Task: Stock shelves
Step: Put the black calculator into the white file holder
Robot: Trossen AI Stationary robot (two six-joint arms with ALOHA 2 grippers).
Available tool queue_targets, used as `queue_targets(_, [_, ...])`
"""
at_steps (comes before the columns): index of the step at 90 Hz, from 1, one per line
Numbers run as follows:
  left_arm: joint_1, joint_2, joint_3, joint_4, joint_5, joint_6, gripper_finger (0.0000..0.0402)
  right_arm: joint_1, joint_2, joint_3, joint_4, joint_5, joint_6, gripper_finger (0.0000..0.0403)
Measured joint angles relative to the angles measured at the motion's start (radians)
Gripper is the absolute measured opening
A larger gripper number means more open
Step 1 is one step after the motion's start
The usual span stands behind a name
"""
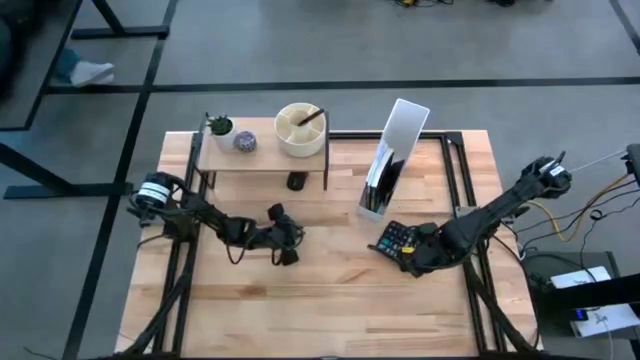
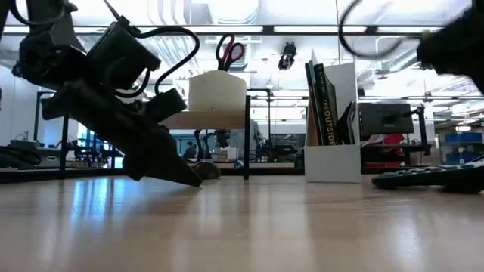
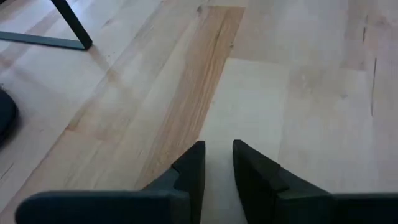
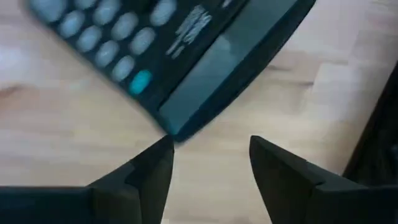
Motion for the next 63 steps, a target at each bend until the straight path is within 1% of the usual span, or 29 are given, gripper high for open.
queue_targets(9, [0.000,0.000,-0.003,0.000,-0.001,0.000,0.0066,0.000,-0.015,-0.052,0.047,0.036,0.012,0.0179])
queue_targets(23, [0.000,0.000,-0.004,0.005,-0.001,0.007,0.0066,0.000,-0.049,-0.097,0.126,0.133,-0.004,0.0158])
queue_targets(34, [0.000,0.000,-0.004,0.006,-0.001,0.008,0.0066,0.000,-0.059,-0.154,0.161,0.138,0.031,0.0144])
queue_targets(44, [0.000,0.000,-0.004,0.006,-0.001,0.008,0.0066,0.000,-0.060,-0.221,0.251,0.144,0.059,0.0135])
queue_targets(55, [0.000,0.000,-0.004,0.005,-0.001,0.003,0.0066,0.000,-0.060,-0.274,0.374,0.206,0.075,0.0128])
queue_targets(63, [0.000,0.000,-0.004,0.005,-0.001,0.002,0.0066,0.000,-0.061,-0.281,0.409,0.246,0.068,0.0123])
